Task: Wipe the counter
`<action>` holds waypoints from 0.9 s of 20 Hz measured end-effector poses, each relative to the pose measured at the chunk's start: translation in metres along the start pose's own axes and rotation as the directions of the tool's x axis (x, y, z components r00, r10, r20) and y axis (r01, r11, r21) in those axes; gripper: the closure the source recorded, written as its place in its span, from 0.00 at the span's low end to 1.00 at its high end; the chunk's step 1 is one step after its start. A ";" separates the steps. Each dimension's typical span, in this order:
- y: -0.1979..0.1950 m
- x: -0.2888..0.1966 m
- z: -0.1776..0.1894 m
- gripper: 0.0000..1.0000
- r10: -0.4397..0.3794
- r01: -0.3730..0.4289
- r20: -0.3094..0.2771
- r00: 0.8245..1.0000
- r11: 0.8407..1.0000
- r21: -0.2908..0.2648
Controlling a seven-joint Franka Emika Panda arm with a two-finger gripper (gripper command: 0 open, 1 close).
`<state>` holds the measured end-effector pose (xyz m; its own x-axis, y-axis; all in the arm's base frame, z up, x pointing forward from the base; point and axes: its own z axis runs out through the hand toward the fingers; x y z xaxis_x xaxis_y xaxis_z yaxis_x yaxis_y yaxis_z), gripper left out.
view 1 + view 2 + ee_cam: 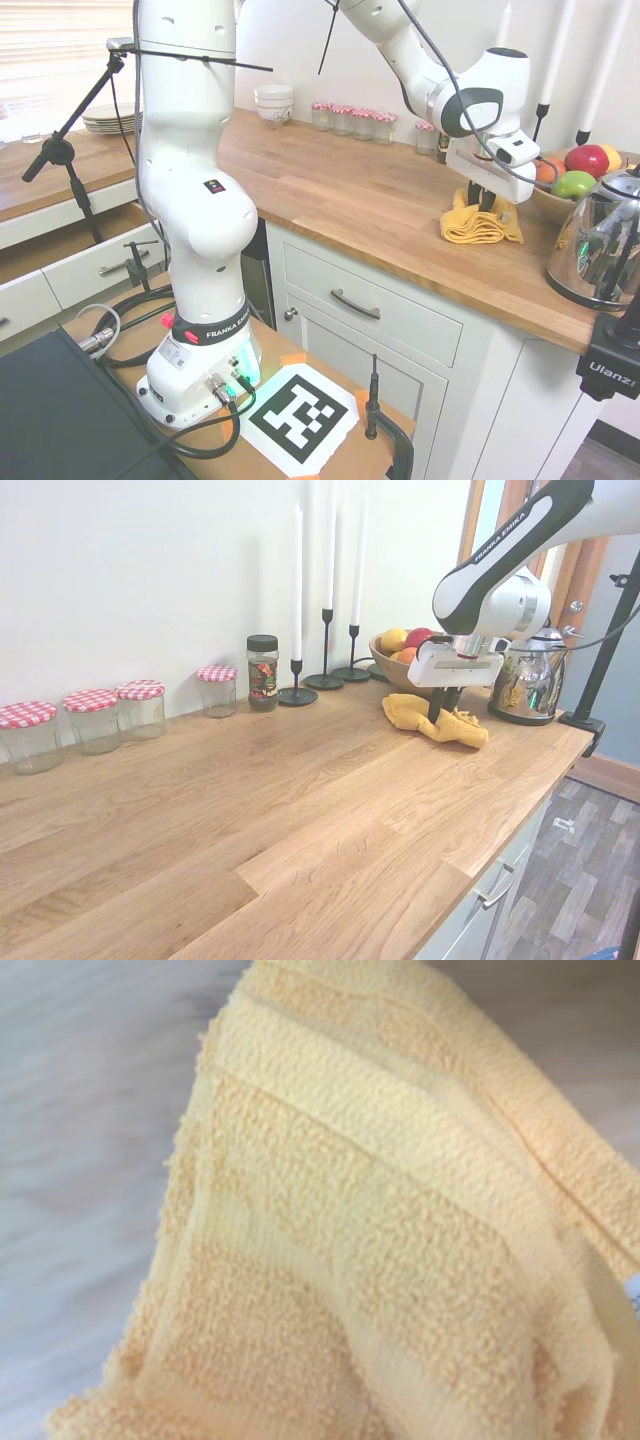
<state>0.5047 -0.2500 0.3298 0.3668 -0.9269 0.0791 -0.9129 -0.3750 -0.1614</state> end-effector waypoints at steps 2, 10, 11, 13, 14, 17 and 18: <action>-0.019 -0.017 0.001 1.00 -0.031 0.031 0.003 1.000 1.000 0.004; -0.090 -0.104 0.004 1.00 -0.142 0.142 -0.004 0.990 0.990 -0.012; -0.099 -0.119 0.004 1.00 -0.159 0.159 -0.006 0.987 0.987 -0.014; -0.117 -0.154 0.004 1.00 -0.196 0.196 -0.010 0.981 0.980 -0.020; -0.125 -0.172 0.005 1.00 -0.214 0.213 -0.013 0.977 0.977 -0.024; -0.146 -0.226 0.004 1.00 -0.264 0.264 -0.018 0.964 0.964 -0.027; -0.151 -0.243 0.004 1.00 -0.282 0.281 -0.022 0.959 0.959 -0.029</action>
<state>0.5544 0.0316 0.3307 0.6054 -0.7830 0.1427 -0.7776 -0.6201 -0.1038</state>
